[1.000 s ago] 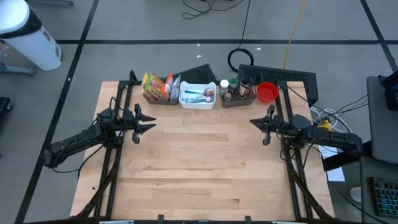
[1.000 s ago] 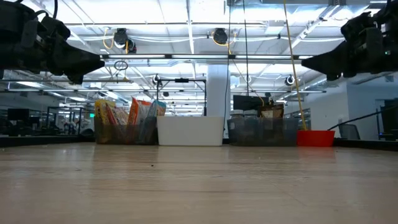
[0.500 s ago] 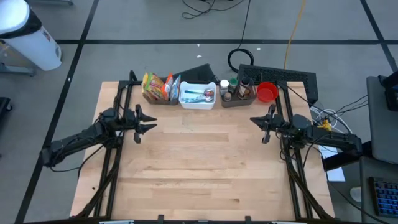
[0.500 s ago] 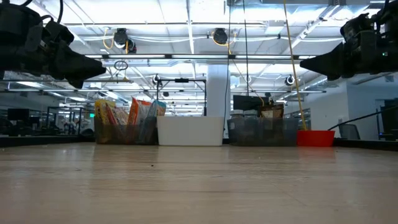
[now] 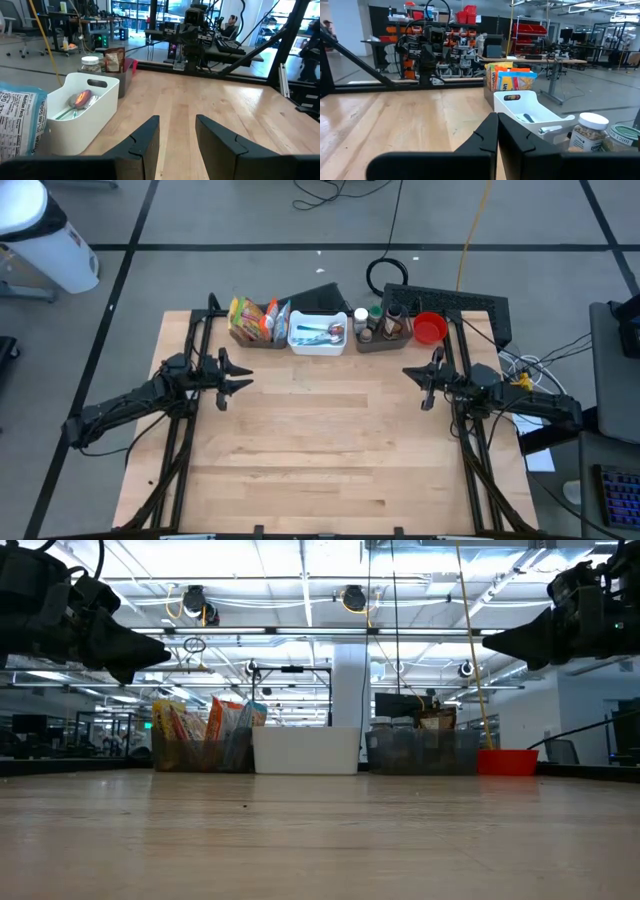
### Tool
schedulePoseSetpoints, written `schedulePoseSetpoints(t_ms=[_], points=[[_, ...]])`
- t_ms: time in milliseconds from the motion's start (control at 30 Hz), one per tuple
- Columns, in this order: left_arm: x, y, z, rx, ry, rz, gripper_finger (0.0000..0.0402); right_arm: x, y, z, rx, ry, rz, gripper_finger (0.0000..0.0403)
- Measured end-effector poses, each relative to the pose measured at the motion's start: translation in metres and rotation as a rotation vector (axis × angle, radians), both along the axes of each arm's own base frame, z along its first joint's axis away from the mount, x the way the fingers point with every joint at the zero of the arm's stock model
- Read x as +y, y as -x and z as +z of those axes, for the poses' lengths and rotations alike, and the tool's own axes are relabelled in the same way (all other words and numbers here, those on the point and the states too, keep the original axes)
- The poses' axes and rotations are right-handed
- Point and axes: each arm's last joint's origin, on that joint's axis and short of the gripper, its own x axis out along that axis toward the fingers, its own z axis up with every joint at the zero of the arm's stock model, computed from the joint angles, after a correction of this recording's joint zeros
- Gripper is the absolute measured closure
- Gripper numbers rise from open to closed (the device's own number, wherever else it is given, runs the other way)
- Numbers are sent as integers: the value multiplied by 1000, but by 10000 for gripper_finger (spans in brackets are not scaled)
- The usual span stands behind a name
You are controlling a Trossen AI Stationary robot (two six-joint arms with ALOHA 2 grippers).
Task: Pick & Place Food Item
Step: Return to Home Position
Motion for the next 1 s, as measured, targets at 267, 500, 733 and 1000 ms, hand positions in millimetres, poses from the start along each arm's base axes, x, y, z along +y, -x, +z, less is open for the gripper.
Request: schedulePoseSetpoints(t_ms=[267, 500, 733, 1000], points=[[0, 0, 0, 0, 0, 0, 266, 0, 0, 0, -6, -10, 1, 403], [0, 0, 0, -1, 0, 0, 266, 0, 0, 0, -7, -10, 1, 403], [0, 0, 0, -1, 0, 0, 266, 0, 0, 0, -7, -9, 2, 403], [0, 0, 0, -1, 0, 0, 266, 0, 0, 0, -8, -10, 2, 403]])
